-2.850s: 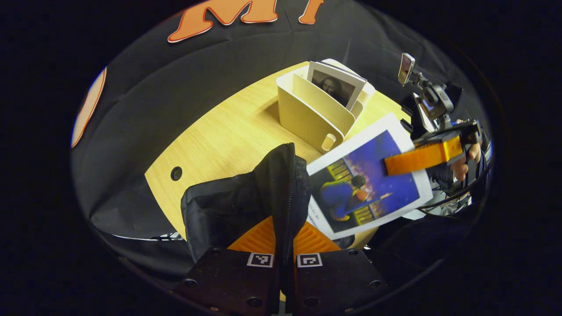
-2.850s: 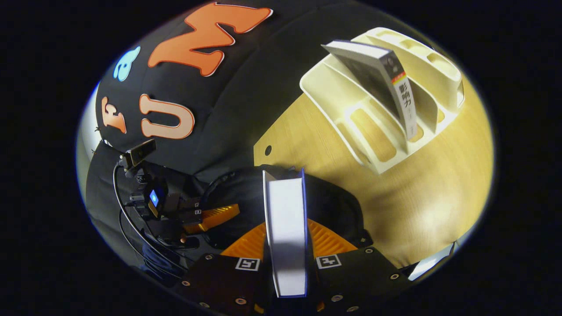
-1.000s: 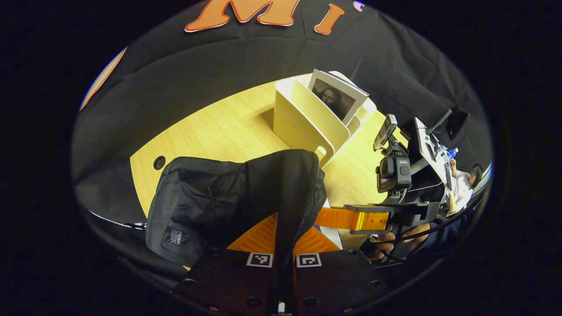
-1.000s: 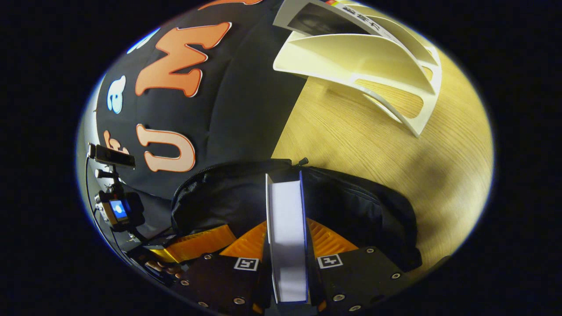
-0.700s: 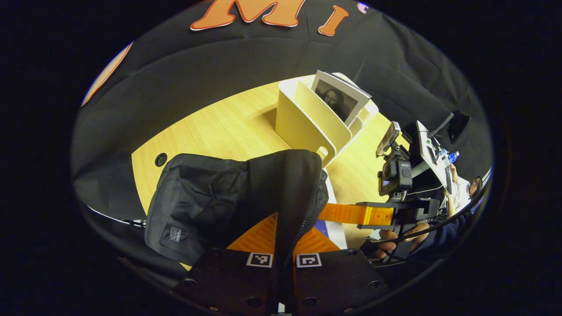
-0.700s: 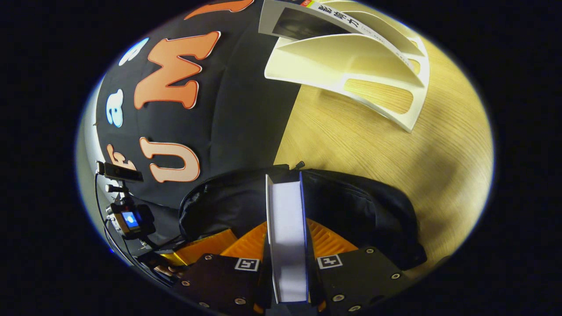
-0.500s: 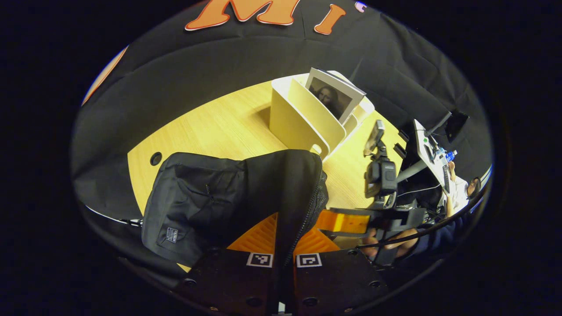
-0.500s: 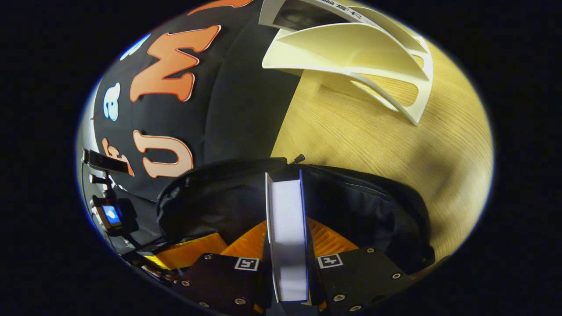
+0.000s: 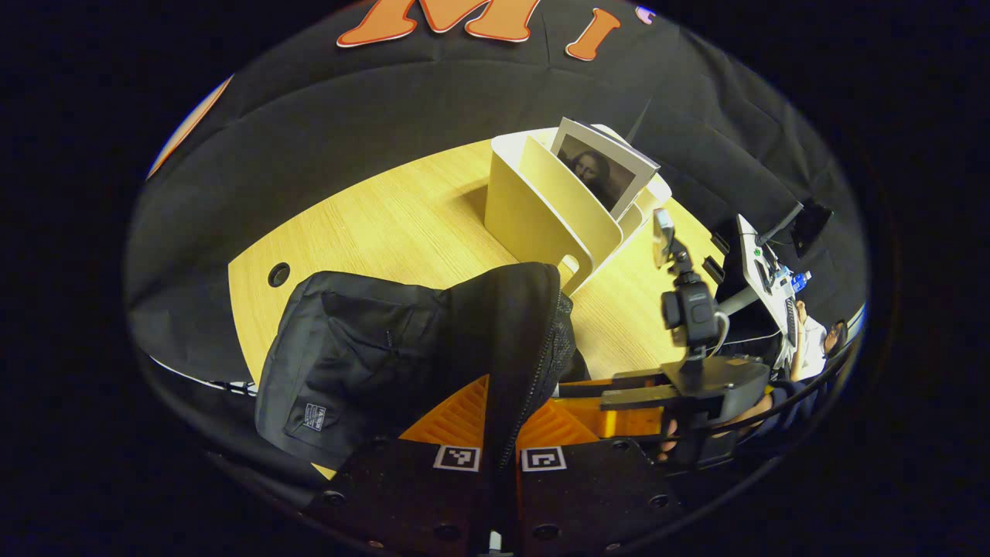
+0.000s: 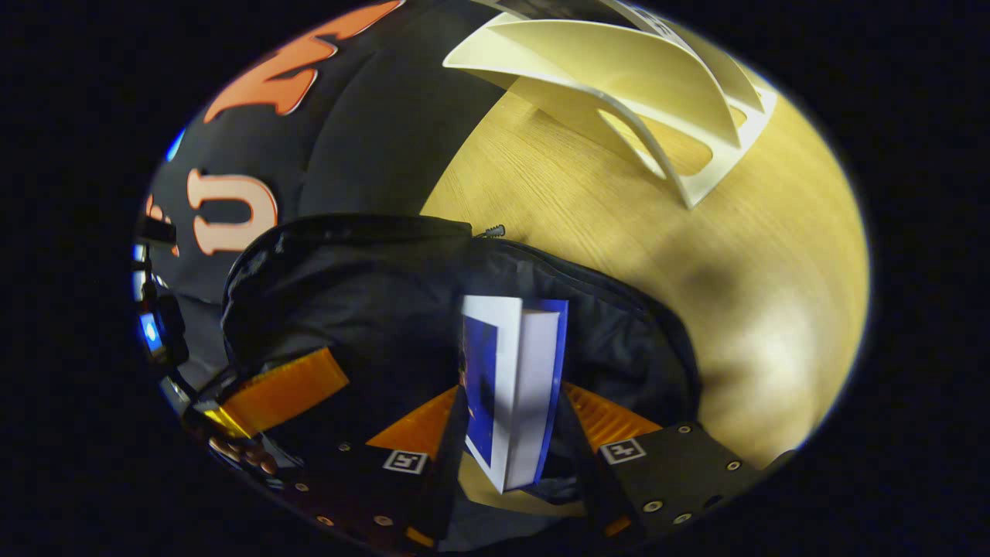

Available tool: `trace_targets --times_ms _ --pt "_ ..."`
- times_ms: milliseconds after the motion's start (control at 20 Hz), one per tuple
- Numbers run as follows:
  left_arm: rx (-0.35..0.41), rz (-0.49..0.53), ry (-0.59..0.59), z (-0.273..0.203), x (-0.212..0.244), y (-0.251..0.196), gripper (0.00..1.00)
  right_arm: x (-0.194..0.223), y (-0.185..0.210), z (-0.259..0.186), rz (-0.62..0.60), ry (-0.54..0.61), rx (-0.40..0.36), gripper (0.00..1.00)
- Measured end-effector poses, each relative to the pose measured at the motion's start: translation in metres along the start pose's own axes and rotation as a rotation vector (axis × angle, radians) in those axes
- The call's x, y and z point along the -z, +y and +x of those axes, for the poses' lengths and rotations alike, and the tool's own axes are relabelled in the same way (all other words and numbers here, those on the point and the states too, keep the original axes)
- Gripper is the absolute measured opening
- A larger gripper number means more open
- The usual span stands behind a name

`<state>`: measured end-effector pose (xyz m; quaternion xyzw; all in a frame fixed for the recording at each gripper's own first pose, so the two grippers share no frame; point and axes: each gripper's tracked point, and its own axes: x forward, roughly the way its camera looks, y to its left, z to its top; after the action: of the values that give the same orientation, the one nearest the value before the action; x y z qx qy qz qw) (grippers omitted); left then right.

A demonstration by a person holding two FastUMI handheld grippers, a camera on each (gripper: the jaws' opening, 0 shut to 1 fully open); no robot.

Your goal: Open the schoolbag, grab two books from the bookshelf and put them into the schoolbag.

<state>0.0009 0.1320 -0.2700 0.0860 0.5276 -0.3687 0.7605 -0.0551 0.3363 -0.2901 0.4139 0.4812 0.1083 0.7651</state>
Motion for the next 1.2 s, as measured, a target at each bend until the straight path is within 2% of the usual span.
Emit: trace_targets --times_ms 50,100,450,750,1000,1200 --pt "0.0 0.005 0.007 0.002 0.002 -0.001 0.05 -0.007 -0.001 -0.011 -0.036 -0.004 0.013 0.76" --pt "-0.008 0.009 0.01 0.005 0.004 -0.001 0.05 -0.017 -0.005 -0.02 -0.063 -0.006 0.034 0.78" --pt "-0.009 -0.024 0.019 0.009 0.007 -0.003 0.05 -0.065 -0.021 -0.107 -0.264 0.019 0.143 0.83" --pt "-0.048 -0.014 0.033 0.012 0.007 -0.001 0.06 -0.158 -0.043 -0.176 -0.465 -0.005 0.31 0.85" --pt "-0.079 -0.056 0.039 0.016 0.008 -0.001 0.06 -0.214 -0.042 -0.197 -0.546 0.039 0.354 0.86" --pt "-0.095 -0.128 0.034 0.018 0.012 -0.001 0.06 -0.264 -0.046 -0.187 -0.572 0.08 0.4 0.86"
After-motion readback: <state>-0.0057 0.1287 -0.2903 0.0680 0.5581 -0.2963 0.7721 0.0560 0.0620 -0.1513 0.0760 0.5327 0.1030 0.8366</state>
